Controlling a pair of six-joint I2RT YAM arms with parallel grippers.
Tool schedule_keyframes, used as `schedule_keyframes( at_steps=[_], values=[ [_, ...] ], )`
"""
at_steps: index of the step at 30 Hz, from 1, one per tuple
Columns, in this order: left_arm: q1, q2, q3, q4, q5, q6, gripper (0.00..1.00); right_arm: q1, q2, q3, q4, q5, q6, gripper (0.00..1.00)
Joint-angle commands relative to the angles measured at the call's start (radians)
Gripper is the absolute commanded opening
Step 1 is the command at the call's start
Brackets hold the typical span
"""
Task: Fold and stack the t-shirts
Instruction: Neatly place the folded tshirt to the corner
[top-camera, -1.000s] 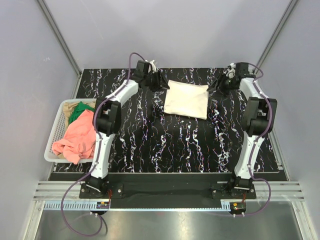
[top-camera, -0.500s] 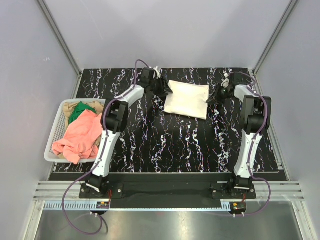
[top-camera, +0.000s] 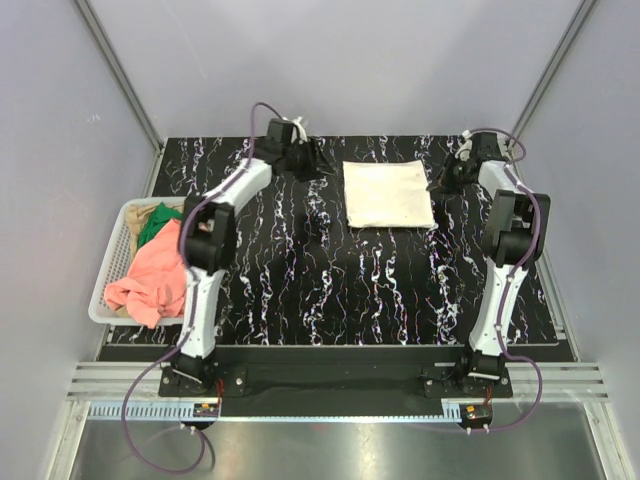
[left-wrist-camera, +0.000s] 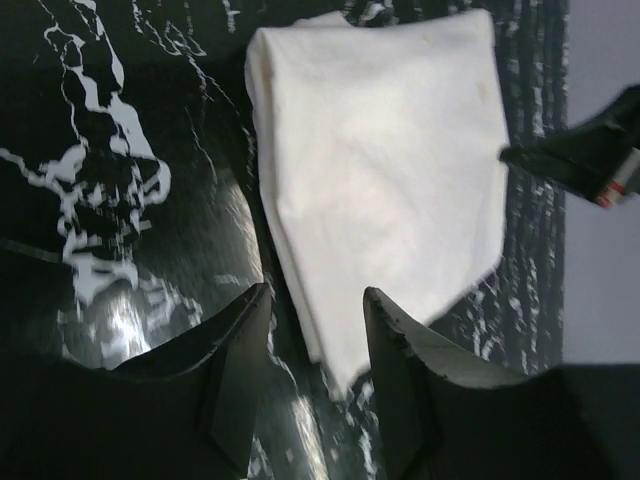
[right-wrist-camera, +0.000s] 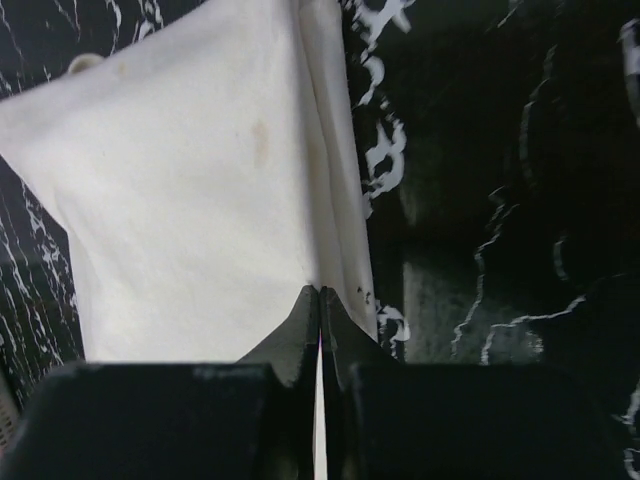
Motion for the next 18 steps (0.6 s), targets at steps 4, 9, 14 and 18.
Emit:
schedule_keyframes(
  at_steps=[4,9,14,18],
  values=[
    [-0.010,-0.483,-0.311,0.015,-0.040,0.062,0.48,-0.077,0.079,0.159,-0.082,0.111,-0.046,0.00],
    [-0.013,-0.533,-0.418,0.007,0.108,0.045,0.48,-0.127,0.159,0.343,-0.177,0.118,-0.055,0.00],
    [-0.061,-0.588,-0.487,0.005,0.107,0.054,0.50,-0.156,0.277,0.555,-0.301,0.170,-0.083,0.00],
    [-0.098,-0.604,-0.495,0.001,0.125,0.065,0.50,-0.197,0.315,0.632,-0.326,0.205,-0.085,0.00]
  ],
)
